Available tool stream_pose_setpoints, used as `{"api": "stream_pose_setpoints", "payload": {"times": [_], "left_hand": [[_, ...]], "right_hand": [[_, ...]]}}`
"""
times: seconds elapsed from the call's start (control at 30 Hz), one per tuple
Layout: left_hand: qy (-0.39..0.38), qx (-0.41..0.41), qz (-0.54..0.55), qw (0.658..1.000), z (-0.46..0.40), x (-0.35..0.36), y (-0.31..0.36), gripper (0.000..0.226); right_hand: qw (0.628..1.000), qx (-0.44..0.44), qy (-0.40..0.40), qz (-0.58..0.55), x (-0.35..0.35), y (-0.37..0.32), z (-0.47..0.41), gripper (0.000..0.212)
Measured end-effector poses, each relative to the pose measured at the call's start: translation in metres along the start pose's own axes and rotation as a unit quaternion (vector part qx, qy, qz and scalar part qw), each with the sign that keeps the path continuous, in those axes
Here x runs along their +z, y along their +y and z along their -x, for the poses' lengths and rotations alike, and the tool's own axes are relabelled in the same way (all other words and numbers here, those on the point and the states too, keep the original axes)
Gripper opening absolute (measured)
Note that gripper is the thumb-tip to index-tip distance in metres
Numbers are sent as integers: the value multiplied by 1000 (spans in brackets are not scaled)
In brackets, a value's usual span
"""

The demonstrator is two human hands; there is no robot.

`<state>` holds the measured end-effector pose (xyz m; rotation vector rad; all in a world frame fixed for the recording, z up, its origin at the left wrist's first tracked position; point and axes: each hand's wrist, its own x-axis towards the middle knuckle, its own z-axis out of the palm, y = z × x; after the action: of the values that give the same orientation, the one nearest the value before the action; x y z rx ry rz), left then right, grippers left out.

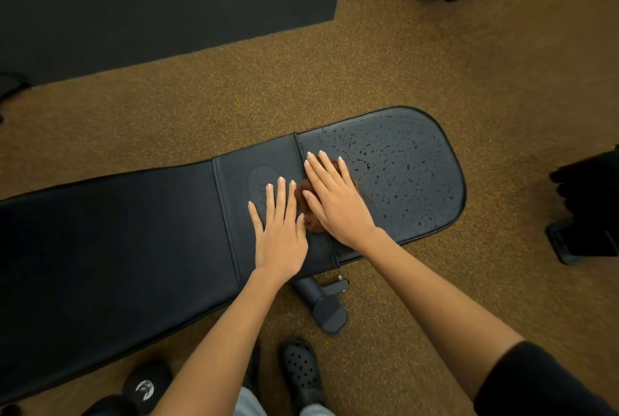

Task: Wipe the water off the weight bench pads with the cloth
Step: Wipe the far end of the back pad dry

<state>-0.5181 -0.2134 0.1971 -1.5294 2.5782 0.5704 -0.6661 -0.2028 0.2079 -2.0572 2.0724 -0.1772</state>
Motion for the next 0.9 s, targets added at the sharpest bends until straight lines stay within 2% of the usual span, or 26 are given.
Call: {"api": "stream_pose_setpoints", "payload": {"times": [0.23, 0.33, 0.4, 0.47, 0.57, 0.67, 0.73, 0.9], "left_hand": [[16, 10, 28, 999, 0, -3, 0, 60], [4, 8, 37, 999, -10, -10, -2, 59], [-30, 3, 47, 998, -17, -14, -2, 56], [-76, -4, 61, 995, -23, -15, -2, 56], [-116, -2, 78, 990, -26, -19, -3, 58], [-124, 2, 79, 989, -26, -22, -3, 57], [-121, 2, 82, 989, -26, -22, -3, 58], [-121, 3, 86, 989, -26, -21, -4, 57]], "right_hand": [[999, -9, -41, 1, -11, -3, 64, 81], [997, -21, -70, 18, -14, 6, 79, 75], [996, -42, -74, 31, -15, 14, 81, 68], [996, -51, -57, 55, -16, 20, 79, 61], [998, -5, -9, 62, -16, 17, 76, 55], [996, 79, 24, -17, -12, -3, 78, 51], [992, 105, 27, -59, -8, -15, 85, 53], [997, 56, 6, -48, -8, -5, 96, 57]]}}
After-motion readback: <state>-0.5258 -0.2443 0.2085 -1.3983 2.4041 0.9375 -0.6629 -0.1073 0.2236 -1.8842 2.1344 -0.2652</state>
